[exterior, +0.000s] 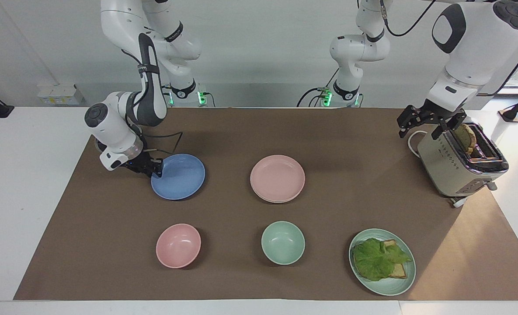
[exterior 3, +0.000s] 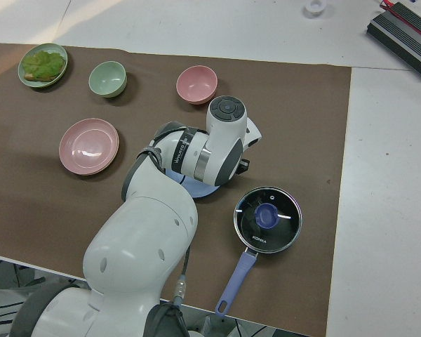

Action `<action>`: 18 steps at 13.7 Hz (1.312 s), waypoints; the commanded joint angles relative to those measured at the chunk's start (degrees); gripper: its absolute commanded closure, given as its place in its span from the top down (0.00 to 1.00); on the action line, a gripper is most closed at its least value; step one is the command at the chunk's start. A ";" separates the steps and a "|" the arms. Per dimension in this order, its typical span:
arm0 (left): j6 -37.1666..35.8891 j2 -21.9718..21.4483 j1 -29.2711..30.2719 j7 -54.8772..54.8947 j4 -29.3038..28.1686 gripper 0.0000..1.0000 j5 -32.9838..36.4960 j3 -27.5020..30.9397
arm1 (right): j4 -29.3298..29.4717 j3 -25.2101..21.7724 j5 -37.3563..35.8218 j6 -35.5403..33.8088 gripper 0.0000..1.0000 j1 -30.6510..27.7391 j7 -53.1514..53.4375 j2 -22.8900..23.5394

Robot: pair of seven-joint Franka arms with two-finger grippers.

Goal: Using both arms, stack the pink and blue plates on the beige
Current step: 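Release the pink plate while the right gripper reaches the blue plate, then grasp the blue plate rim with the right gripper and lift it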

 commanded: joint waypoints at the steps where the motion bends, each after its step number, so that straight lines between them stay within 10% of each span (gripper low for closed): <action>1: -0.84 -0.06 0.56 0.22 0.31 1.00 0.77 -0.30 | -0.50 0.16 1.81 0.33 0.00 -0.52 -1.93 -0.15; 8: -0.84 -0.06 0.56 0.22 0.31 1.00 0.77 -0.30 | 7.39 0.95 1.81 -7.66 0.00 0.53 2.10 -2.95; 18: -0.84 -0.06 0.56 0.22 0.31 1.00 0.77 -0.30 | 17.35 1.74 1.90 -3.65 0.00 23.63 37.24 1.17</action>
